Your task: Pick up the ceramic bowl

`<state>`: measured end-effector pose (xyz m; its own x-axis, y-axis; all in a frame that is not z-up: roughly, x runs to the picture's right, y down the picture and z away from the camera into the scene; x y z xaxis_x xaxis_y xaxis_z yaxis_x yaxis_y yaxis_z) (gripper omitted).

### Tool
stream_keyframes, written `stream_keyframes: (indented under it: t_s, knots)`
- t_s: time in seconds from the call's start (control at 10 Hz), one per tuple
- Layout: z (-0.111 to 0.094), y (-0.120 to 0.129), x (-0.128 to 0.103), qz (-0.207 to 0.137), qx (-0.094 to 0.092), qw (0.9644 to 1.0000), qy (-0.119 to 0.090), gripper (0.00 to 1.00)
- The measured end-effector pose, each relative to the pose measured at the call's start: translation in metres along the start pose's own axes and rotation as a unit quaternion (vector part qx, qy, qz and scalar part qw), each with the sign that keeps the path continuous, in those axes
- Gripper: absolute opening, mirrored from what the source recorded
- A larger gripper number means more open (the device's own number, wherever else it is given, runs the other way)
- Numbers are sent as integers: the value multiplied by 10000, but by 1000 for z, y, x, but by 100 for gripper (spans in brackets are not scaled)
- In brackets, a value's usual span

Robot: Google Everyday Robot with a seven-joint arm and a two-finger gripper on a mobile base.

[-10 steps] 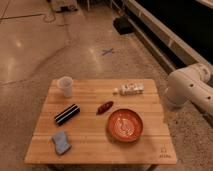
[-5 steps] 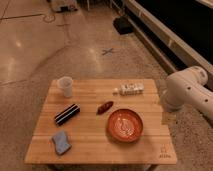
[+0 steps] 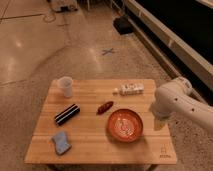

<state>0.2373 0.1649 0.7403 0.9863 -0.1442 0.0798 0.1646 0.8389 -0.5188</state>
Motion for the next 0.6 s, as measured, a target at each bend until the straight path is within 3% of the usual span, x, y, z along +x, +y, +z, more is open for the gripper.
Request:
stream_keyframes:
  t_s: [0.2, 0.4, 0.6]
  knots:
    - [17, 2, -9, -335, 16, 9994, 5, 65]
    - [27, 9, -21, -926, -3, 9957, 20, 65]
    - [46, 8, -32, -1095, -40, 9940, 8, 65]
